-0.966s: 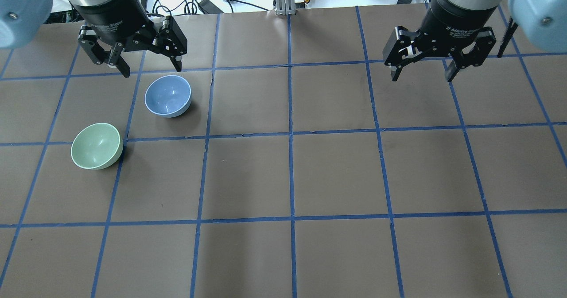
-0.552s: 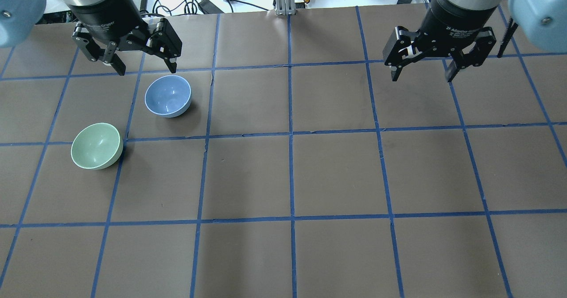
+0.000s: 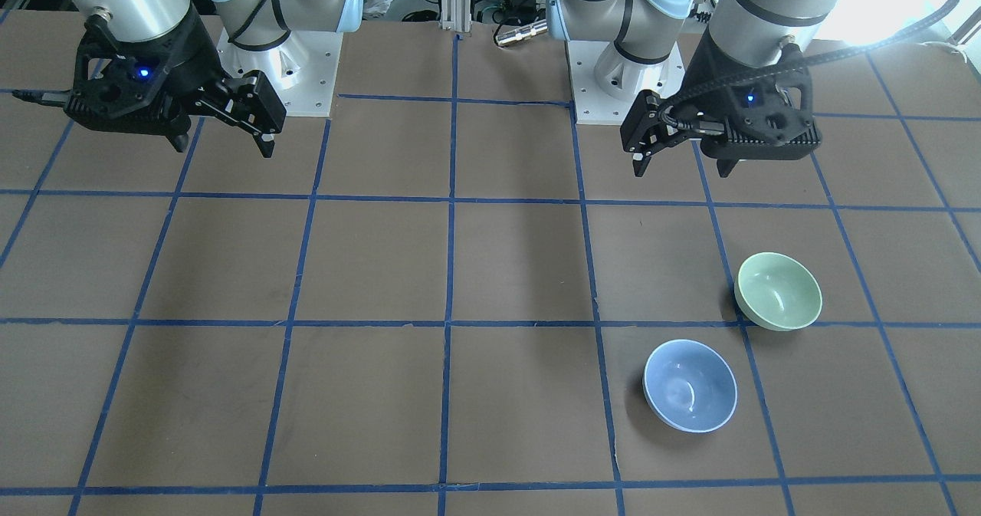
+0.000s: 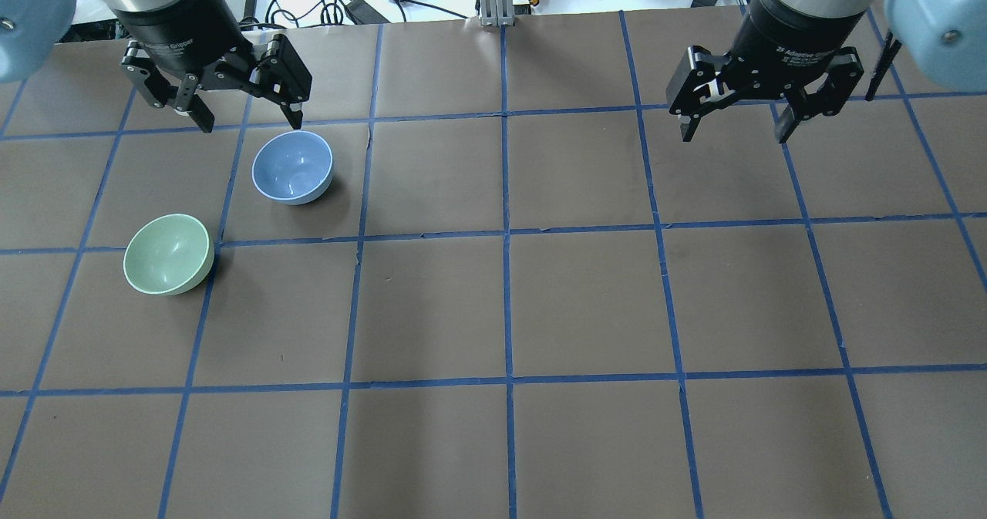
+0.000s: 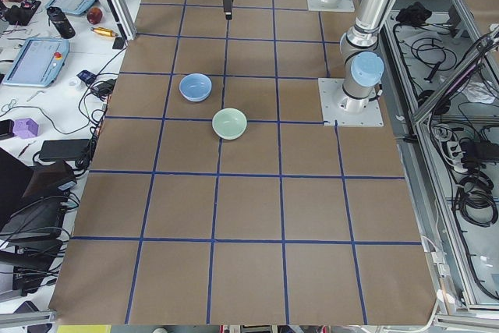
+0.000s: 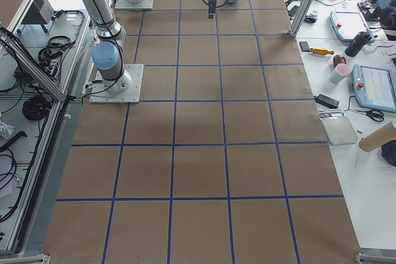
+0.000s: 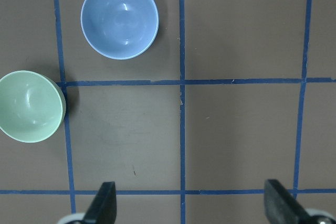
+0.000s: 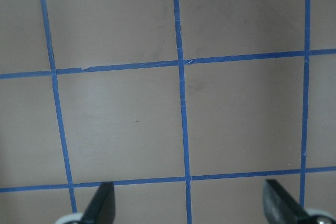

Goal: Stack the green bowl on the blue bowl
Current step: 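Move the left gripper outward and down toward the pale green bowl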

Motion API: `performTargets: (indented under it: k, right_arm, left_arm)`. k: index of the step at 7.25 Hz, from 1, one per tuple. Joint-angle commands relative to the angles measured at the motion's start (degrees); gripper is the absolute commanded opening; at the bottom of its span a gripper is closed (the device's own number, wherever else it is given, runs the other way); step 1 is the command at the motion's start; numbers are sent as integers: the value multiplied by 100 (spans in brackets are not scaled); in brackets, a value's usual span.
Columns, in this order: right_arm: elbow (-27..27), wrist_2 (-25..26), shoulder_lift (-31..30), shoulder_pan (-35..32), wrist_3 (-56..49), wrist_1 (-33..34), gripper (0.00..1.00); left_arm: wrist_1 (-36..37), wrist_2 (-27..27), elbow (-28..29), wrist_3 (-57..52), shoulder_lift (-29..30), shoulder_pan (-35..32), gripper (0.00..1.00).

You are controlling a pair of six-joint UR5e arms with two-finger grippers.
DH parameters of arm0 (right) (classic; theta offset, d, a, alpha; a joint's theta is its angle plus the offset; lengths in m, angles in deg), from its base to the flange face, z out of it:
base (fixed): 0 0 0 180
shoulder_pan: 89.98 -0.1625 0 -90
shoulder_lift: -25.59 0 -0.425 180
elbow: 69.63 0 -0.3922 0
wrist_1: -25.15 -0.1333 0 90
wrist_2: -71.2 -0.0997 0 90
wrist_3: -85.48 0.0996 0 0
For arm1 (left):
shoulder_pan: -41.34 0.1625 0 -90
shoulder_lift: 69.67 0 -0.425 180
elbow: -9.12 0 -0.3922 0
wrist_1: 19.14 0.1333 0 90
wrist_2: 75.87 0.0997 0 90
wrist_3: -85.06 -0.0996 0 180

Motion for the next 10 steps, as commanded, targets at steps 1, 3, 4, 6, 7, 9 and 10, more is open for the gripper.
performTargets:
  k: [1,3,4,6,7,9,10]
  right_arm:
    - [1,0,0,0,0,0,100]
    - [1,0,0,0,0,0,100]
    - [1,0,0,0,0,8,100]
    - [1,0,0,0,0,0,100]
    - [1,0,0,0,0,0,100]
    - [1,0,0,0,0,0,100]
    - [1,0,0,0,0,8,100]
  left_arm:
    - [25,-6,-312,-694,-8,771,100]
    - [59,-24,-637,-1555,149,1762,100]
    - [260,-32,-830,-1992,202,2237,100]
    - [1128,-85,-1269,-2609,439,2846,100]
    - [1680,-94,-1480,-2960,649,3014,100]
    - [2735,-94,-1850,-3042,1027,3208,100]
    - [3132,-85,-1956,-3304,1255,3269,100]
